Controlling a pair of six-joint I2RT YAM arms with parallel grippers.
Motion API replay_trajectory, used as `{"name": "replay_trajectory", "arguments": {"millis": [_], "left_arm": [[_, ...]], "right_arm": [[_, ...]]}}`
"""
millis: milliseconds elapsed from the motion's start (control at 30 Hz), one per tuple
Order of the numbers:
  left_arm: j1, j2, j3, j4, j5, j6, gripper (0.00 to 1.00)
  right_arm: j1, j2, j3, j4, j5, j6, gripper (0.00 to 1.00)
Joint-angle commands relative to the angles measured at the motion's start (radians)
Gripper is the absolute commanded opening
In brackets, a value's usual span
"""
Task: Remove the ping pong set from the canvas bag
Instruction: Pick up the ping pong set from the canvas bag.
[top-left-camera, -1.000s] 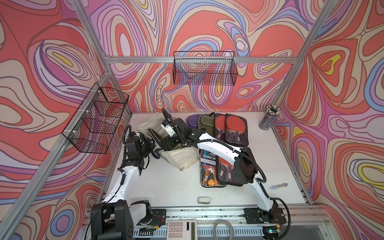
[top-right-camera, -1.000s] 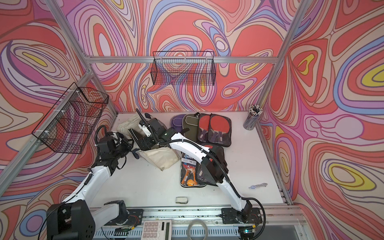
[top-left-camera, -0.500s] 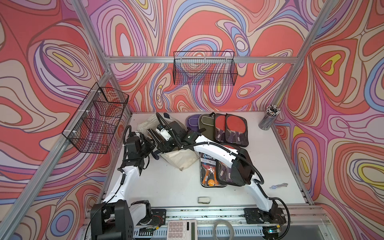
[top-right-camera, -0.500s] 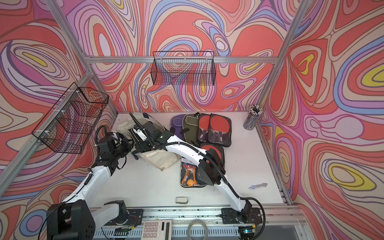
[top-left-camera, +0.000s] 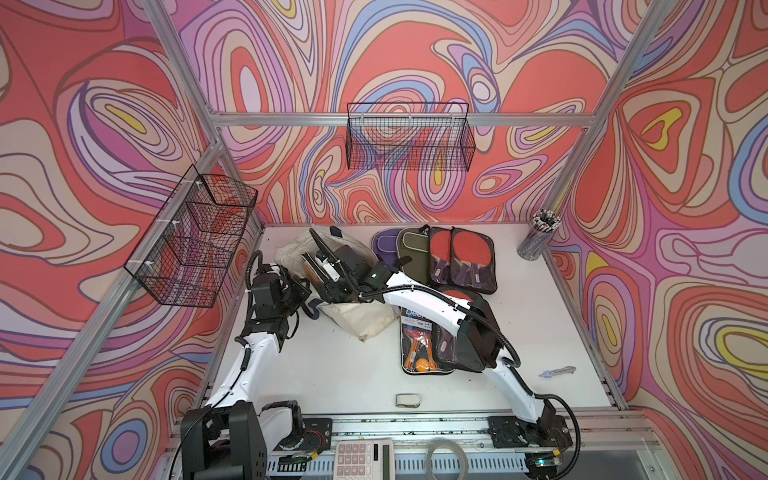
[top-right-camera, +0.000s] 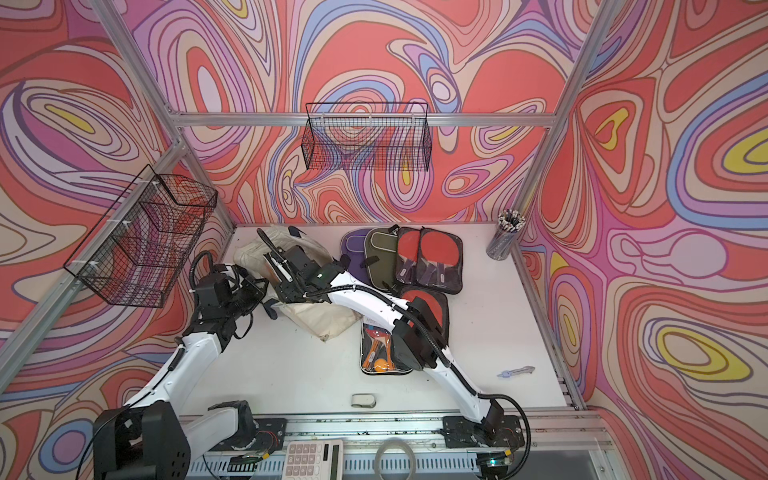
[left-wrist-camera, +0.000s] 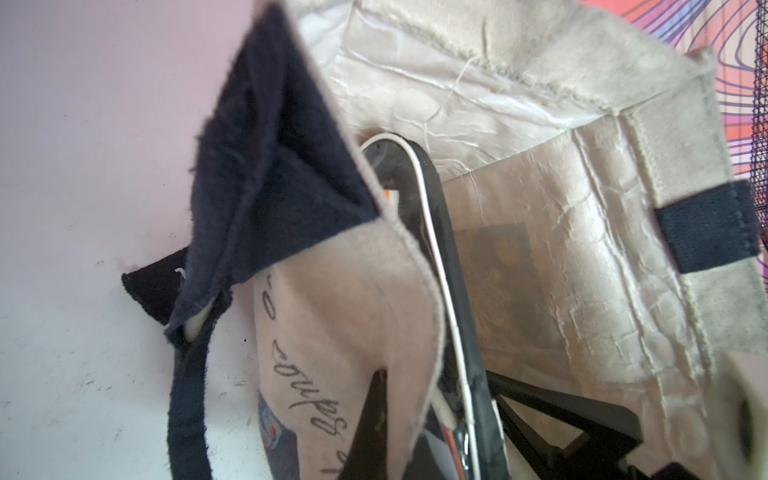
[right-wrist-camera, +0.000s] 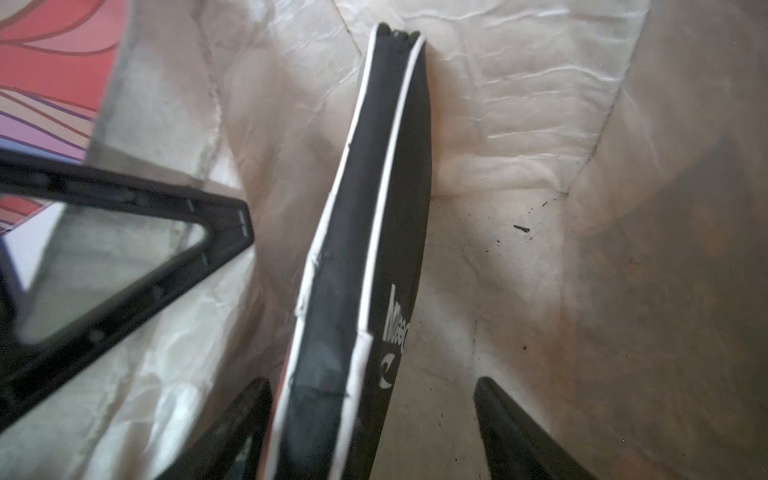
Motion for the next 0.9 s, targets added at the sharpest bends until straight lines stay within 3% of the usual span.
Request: {"name": "replay_trajectory", "arguments": {"millis": [0,67,133,233,267,867], "left_arm": [[0.003,-0.012,-0.011,0.006,-0.004,-0.007,0.00],[0.003,-0.013,-0.010,0.006,-0.004,-0.005,0.00],[0.003,-0.011,-0.008,0.005,-0.004,-0.005,0.00],[0.003,-0.011,-0.012,0.006,-0.006,-0.005,0.00],[0.003,-0.010,-0.011,0.006,-0.005,-0.005,0.00],[0.003,-0.019,-0.011,-0.003,-0.013,-0.002,0.00]], "right_arm": [[0.002,0.042,0.035,-0.031,0.032,-0.019,0.75],[0.003,0.048,0.046,-0.033,0.030,-0.019,0.69],[0.004,0.054,0.054,-0.034,0.027,-0.018,0.56],[0.003,0.053,0.058,-0.030,0.023,-0.010,0.18],[0.003,0.051,0.058,-0.029,0.027,-0.008,0.01],[0.000,-0.027,0.112,0.005,0.064,0.035,0.00]]}}
